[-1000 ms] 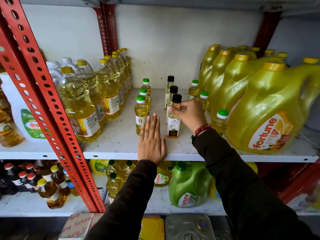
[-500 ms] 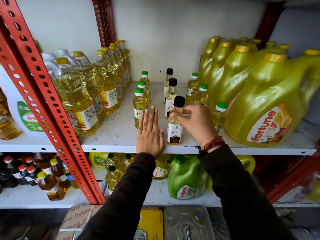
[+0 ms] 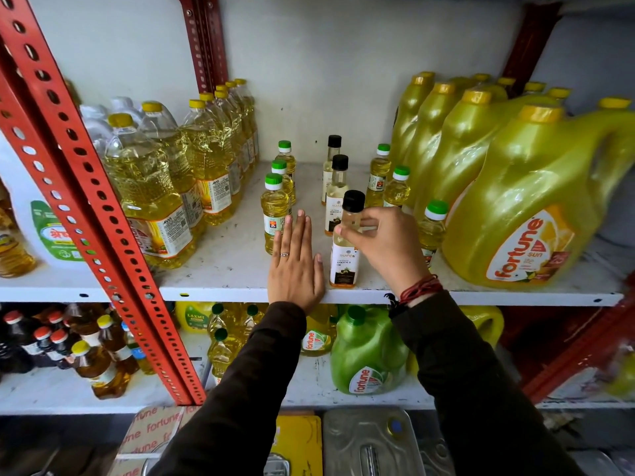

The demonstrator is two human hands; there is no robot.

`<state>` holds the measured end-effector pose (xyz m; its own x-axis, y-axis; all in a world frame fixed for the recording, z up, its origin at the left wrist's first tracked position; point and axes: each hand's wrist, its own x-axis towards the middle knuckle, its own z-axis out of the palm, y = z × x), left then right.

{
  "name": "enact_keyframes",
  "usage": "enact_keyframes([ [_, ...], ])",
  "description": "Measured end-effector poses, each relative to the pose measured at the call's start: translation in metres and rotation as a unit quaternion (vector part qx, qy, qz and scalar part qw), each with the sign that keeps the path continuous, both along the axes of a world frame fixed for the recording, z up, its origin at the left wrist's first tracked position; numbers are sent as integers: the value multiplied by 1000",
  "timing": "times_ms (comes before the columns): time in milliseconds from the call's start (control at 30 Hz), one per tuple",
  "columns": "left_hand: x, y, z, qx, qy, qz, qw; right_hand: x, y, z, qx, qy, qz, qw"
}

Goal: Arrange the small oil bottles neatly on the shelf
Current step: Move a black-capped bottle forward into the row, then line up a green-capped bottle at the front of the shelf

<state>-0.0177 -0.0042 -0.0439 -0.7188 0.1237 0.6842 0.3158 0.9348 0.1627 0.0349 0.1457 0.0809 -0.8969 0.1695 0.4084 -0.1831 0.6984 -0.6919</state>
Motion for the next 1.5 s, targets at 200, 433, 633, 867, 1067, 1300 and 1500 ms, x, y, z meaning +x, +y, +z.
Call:
enact_keyframes([
  [200,1,-1,1,-5,0,-10,1000,7,-3,2,26,-15,-6,1000],
  [433,5,-10,10,14,13,-31,999,19,-11,36,8,86,-13,996],
  [633,6,-65,3,24,22,-10,999,14,-56,65,-24,196,68,978],
  [867,-2,-128,0,12,18,17,1000,-42,-123,48,-28,39,121,991],
  [1067,-3,-128,0,6,22,2,1000,-84,-134,24,-36,-39,74,996],
  [1300,-3,-124,-1,18,23,2,1000,-87,-129,16,-60,4,33,998],
  [1500,0,-124,1,28,22,5,999,-80,-131,17,-70,28,24,997],
])
